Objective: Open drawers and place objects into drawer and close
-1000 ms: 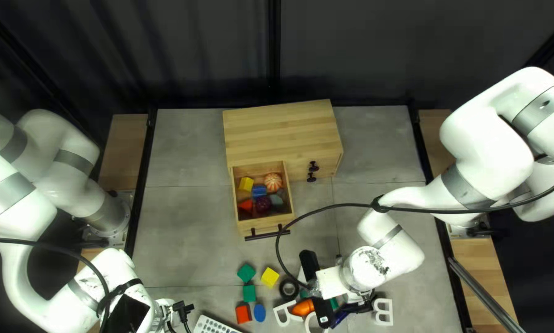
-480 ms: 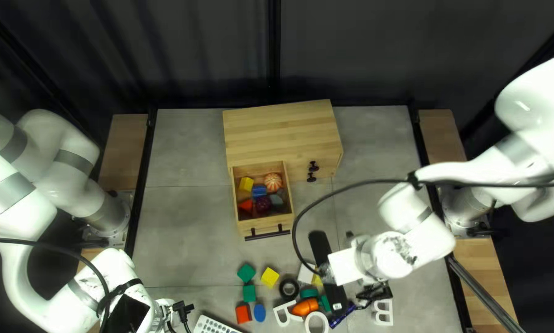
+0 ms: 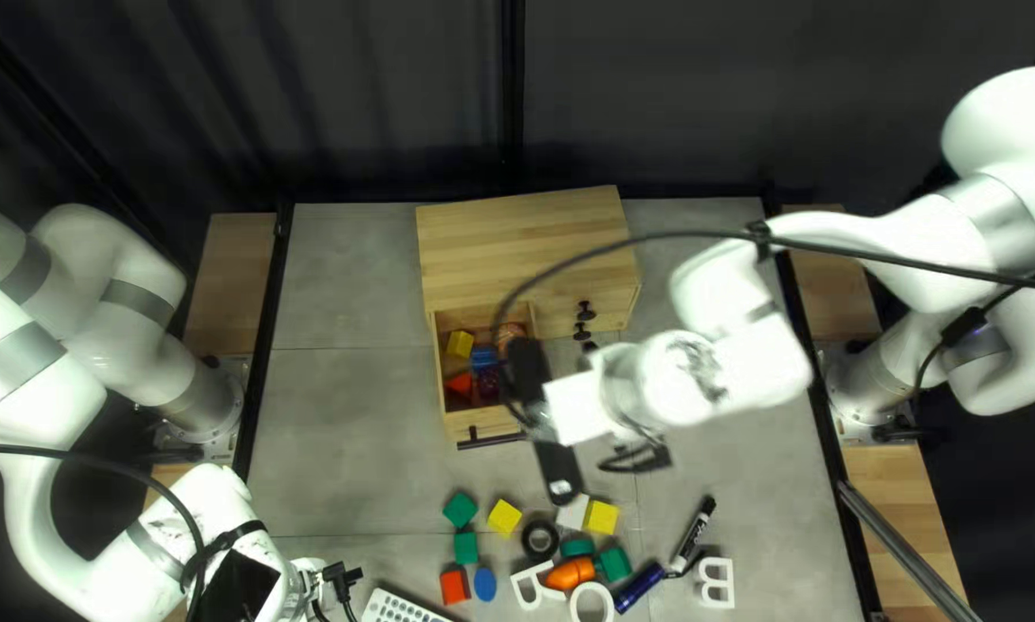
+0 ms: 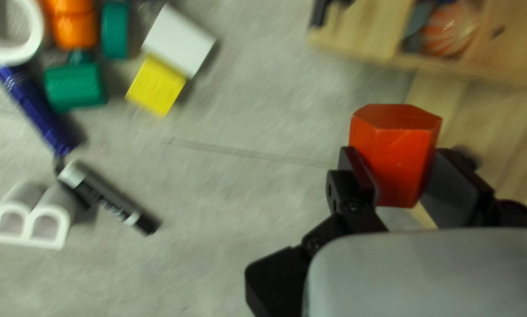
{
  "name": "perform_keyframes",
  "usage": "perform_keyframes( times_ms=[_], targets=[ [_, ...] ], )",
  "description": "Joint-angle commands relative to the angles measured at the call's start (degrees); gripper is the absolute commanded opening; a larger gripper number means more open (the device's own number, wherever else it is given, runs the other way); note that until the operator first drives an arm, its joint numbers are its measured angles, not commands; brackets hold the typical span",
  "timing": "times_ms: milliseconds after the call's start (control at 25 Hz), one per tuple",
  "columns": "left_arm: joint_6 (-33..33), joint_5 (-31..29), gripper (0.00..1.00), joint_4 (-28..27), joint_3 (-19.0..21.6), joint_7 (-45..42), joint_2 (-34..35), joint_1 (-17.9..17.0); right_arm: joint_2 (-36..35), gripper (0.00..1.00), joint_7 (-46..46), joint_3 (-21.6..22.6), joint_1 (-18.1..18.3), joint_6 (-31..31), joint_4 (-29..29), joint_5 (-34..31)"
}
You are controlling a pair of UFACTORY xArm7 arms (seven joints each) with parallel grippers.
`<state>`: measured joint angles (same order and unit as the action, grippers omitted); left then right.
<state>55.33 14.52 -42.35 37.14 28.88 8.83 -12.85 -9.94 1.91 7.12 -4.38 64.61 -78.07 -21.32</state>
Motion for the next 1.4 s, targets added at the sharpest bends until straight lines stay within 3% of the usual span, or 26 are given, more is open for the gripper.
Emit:
perform_keyframes(
  times_ms=[40, 80, 120, 160, 200, 520, 680, 880, 1080, 1400],
  targets=[
    [0.00, 0.00, 1.00, 0.00, 0.00, 0.00, 0.00, 0.00, -5.29, 0.04, -3.62, -1.40, 1.84, -1.16, -4.98, -0.87],
    [0.00, 0.00, 1.00, 0.00, 0.00, 0.00, 0.00, 0.00, -6.06, 0.12, -4.04, -1.56, 2.21, -1.90, -5.16, -0.83],
    [0.00, 0.00, 1.00, 0.00, 0.00, 0.00, 0.00, 0.00, -6.50, 0.67, -4.28, -1.66, 2.46, -2.52, -5.13, -0.77],
    [0.00, 0.00, 1.00, 0.00, 0.00, 0.00, 0.00, 0.00, -7.15, 0.77, -4.69, -1.74, 2.81, -3.23, -5.21, -0.53],
    [0.00, 0.00, 1.00, 0.00, 0.00, 0.00, 0.00, 0.00, -7.43, 1.00, -4.91, -1.73, 2.93, -3.40, -5.34, -0.38],
    [0.00, 0.00, 1.00, 0.00, 0.00, 0.00, 0.00, 0.00, -3.12, 1.00, -5.63, 0.12, 0.74, 0.84, -3.45, -0.59],
    [0.00, 0.00, 1.00, 0.00, 0.00, 0.00, 0.00, 0.00, 1.37, 1.00, 2.89, 3.45, -3.89, 9.07, 0.21, 0.24],
    [0.00, 0.00, 1.00, 0.00, 0.00, 0.00, 0.00, 0.00, 4.29, 1.00, 16.09, 6.64, -7.89, 13.71, 5.78, 3.71],
    [0.00, 0.00, 1.00, 0.00, 0.00, 0.00, 0.00, 0.00, 3.25, 1.00, 27.27, 7.80, -9.81, 13.06, 9.18, 6.86],
    [0.00, 0.00, 1.00, 0.00, 0.00, 0.00, 0.00, 0.00, 1.34, 1.00, 28.03, 8.01, -10.15, 10.27, 9.26, 6.32]
  ],
)
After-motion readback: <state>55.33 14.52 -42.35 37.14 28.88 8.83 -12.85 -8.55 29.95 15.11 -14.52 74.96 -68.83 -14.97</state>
